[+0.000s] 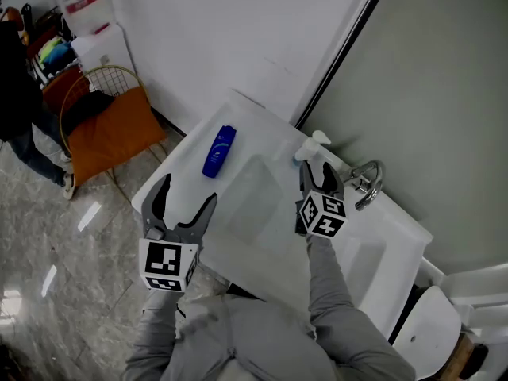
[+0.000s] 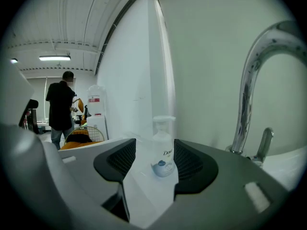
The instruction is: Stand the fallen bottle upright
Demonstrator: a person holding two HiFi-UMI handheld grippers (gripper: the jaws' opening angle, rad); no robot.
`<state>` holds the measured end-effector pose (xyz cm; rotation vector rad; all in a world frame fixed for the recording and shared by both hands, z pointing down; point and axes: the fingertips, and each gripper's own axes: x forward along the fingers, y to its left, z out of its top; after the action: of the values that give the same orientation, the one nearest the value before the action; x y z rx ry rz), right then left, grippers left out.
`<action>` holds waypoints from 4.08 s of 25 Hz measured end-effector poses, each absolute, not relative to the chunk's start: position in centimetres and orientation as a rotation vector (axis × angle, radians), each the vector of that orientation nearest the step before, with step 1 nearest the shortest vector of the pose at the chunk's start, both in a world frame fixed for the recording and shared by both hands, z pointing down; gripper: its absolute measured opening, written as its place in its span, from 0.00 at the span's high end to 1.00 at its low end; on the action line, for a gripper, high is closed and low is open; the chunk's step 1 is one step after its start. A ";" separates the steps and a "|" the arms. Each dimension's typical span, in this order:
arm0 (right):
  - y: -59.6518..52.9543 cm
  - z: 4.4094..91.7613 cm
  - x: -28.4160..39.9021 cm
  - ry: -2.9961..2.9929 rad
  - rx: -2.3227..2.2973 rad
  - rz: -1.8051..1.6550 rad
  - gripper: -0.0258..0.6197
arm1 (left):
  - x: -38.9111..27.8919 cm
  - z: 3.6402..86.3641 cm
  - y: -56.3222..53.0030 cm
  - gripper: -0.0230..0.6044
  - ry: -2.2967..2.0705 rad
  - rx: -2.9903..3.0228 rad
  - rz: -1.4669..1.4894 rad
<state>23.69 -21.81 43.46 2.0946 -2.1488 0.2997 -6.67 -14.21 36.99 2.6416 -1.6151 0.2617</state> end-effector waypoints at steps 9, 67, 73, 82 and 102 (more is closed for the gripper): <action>-16.4 44.1 16.9 -2.387 1.876 0.381 0.61 | -4.8 38.0 -14.7 0.29 -1.584 2.630 0.349; -36.8 58.4 0.2 -1.856 1.572 1.116 0.56 | -19.0 46.1 -32.0 0.29 -1.280 2.717 0.372; -37.3 59.1 -0.4 -1.766 1.483 1.153 0.54 | -19.3 46.3 -32.3 0.29 -1.279 2.708 0.358; -37.4 59.0 0.1 -1.760 1.529 1.247 0.58 | -18.8 45.9 -31.5 0.29 -1.264 2.715 0.339; -36.5 58.0 -2.2 -1.849 1.457 1.643 0.72 | -18.3 45.7 -30.0 0.29 -1.272 2.711 0.347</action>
<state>-2.16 -36.47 58.00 1.4569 -1.8493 1.6428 -18.25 -29.99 45.74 2.7112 -1.2720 0.3473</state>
